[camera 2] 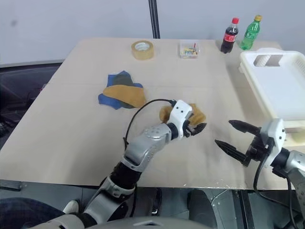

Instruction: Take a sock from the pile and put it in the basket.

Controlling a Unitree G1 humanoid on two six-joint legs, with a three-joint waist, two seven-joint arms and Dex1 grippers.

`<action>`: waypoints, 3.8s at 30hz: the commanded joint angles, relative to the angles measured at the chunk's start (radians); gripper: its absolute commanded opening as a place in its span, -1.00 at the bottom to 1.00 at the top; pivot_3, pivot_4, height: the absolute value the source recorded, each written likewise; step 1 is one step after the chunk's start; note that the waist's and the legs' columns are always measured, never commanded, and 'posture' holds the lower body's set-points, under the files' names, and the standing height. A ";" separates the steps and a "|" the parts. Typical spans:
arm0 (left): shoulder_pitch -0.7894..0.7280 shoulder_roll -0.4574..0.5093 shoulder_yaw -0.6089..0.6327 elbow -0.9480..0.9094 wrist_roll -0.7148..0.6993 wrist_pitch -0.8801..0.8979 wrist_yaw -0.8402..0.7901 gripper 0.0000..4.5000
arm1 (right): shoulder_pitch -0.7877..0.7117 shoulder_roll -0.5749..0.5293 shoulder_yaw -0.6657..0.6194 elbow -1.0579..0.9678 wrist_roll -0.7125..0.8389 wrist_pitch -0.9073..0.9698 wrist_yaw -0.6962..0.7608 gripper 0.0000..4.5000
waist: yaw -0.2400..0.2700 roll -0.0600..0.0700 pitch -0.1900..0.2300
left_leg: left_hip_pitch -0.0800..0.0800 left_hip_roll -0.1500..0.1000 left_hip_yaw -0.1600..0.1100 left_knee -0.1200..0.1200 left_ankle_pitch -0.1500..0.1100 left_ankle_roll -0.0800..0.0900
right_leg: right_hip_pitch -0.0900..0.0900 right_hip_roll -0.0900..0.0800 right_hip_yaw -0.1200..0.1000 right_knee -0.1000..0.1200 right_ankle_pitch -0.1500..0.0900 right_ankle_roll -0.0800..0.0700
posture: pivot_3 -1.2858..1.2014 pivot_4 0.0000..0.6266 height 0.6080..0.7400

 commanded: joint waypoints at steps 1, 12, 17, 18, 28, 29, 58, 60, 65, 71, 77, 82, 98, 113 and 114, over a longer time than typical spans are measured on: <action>0.032 0.051 0.034 -0.123 -0.027 -0.027 -0.050 0.62 | -0.009 0.012 0.008 0.005 -0.007 -0.030 0.012 1.00 | 0.000 0.000 0.000 | 0.000 0.000 0.000 0.000 0.000 0.000 | 0.000 0.000 0.000 0.000 0.000 0.000 | 0.03 -0.52 0.97; 0.016 0.266 0.211 0.020 0.210 -0.179 0.166 0.62 | -0.038 0.036 0.057 0.024 -0.023 -0.060 0.027 1.00 | 0.001 0.000 0.000 | 0.000 0.000 0.000 0.000 0.000 0.000 | 0.000 0.000 0.000 0.000 0.000 0.000 | 0.03 -0.52 0.97; -0.014 0.243 0.219 0.142 0.248 -0.227 0.210 0.62 | -0.075 0.039 0.083 0.003 -0.012 -0.057 0.025 1.00 | 0.004 -0.001 0.001 | 0.000 -0.001 -0.001 0.000 0.000 0.000 | 0.000 -0.001 -0.001 0.000 0.000 0.000 | 0.03 -0.52 0.97; -0.022 0.237 0.214 0.165 0.259 -0.239 0.217 0.62 | -0.084 0.040 0.086 -0.002 -0.009 -0.055 0.021 1.00 | 0.004 -0.001 0.001 | 0.000 -0.001 -0.001 0.000 0.000 0.000 | 0.000 -0.001 -0.001 0.000 0.000 0.000 | 0.03 -0.52 0.97; -0.056 0.212 0.203 0.257 0.311 -0.286 0.230 0.62 | -0.085 0.045 0.088 -0.014 -0.010 -0.059 0.006 1.00 | 0.000 -0.001 0.001 | 0.000 -0.001 -0.001 0.000 0.000 0.000 | 0.000 -0.001 -0.001 0.000 0.000 0.000 | 0.03 -0.52 0.97; -0.057 0.214 0.206 0.258 0.317 -0.287 0.235 0.62 | -0.081 0.046 0.087 -0.013 -0.011 -0.060 0.006 1.00 | 0.001 -0.001 0.001 | 0.000 -0.001 -0.001 0.000 0.000 0.000 | 0.000 -0.001 -0.001 0.000 0.000 0.000 | 0.03 -0.52 0.97; -0.119 0.179 0.282 0.225 0.300 -0.237 0.230 -0.99 | -0.074 0.063 0.102 0.017 -0.032 -0.094 0.002 1.00 | 0.001 -0.001 0.001 | 0.000 -0.001 -0.001 0.000 0.000 0.000 | 0.000 -0.001 -0.001 0.001 0.000 0.000 | 0.03 -0.52 0.97; -0.144 0.175 0.280 0.229 0.292 -0.232 0.215 -0.99 | -0.076 0.064 0.103 0.020 -0.035 -0.096 0.001 1.00 | 0.001 -0.001 0.001 | 0.000 -0.001 -0.001 0.000 0.000 0.000 | 0.000 -0.001 -0.001 0.001 0.000 0.000 | 0.03 -0.52 0.97; -0.216 0.142 0.258 0.285 0.277 -0.233 0.184 -0.99 | -0.087 0.066 0.105 0.032 -0.041 -0.099 0.002 1.00 | 0.001 -0.001 0.001 | 0.000 -0.001 -0.001 0.000 0.000 0.000 | 0.000 0.000 -0.001 0.000 0.000 0.000 | 0.03 -0.52 0.97; -0.306 0.023 0.240 0.436 0.238 -0.236 0.167 -0.99 | -0.094 0.067 0.109 0.042 -0.047 -0.107 0.003 1.00 | 0.001 -0.001 0.001 | 0.000 -0.002 -0.001 0.000 0.000 0.000 | 0.000 -0.001 -0.001 0.000 0.000 0.000 | 0.03 -0.52 0.97; -0.379 -0.123 0.238 0.579 0.211 -0.262 0.201 -0.99 | -0.091 0.071 0.106 0.044 -0.054 -0.111 -0.001 1.00 | 0.000 -0.002 0.002 | -0.001 -0.002 -0.001 0.000 0.000 0.000 | 0.000 0.000 -0.002 0.000 0.000 0.000 | 0.03 -0.52 0.97; -0.420 -0.231 0.246 0.647 0.175 -0.279 0.251 -0.99 | -0.090 0.071 0.102 0.037 -0.057 -0.106 -0.008 1.00 | -0.005 -0.003 0.002 | 0.000 -0.001 -0.001 0.000 0.000 0.000 | -0.001 0.000 -0.001 0.001 0.000 0.001 | 0.03 -0.52 0.97; -0.405 -0.272 0.228 0.567 -0.029 -0.370 0.203 0.61 | -0.108 0.079 0.137 0.033 -0.068 -0.100 -0.031 1.00 | 0.000 -0.003 0.003 | 0.000 -0.002 -0.001 0.000 0.000 0.000 | -0.001 -0.001 -0.001 0.000 0.000 0.000 | 0.03 -0.52 0.97; -0.321 0.170 0.297 0.462 0.064 -0.368 0.100 0.61 | -0.302 0.154 0.230 0.115 -0.170 -0.072 -0.181 1.00 | -0.025 -0.002 0.002 | 0.002 -0.001 0.000 0.000 0.000 -0.001 | -0.001 0.001 0.000 0.004 0.000 0.000 | 0.03 -0.52 0.97; -0.329 0.190 0.311 0.506 0.063 -0.389 0.086 0.61 | -0.334 0.170 0.242 0.124 -0.180 -0.060 -0.206 1.00 | -0.025 -0.003 0.002 | 0.002 -0.002 0.000 0.000 0.001 -0.001 | -0.001 0.000 0.001 0.004 0.000 0.000 | 0.03 -0.52 0.97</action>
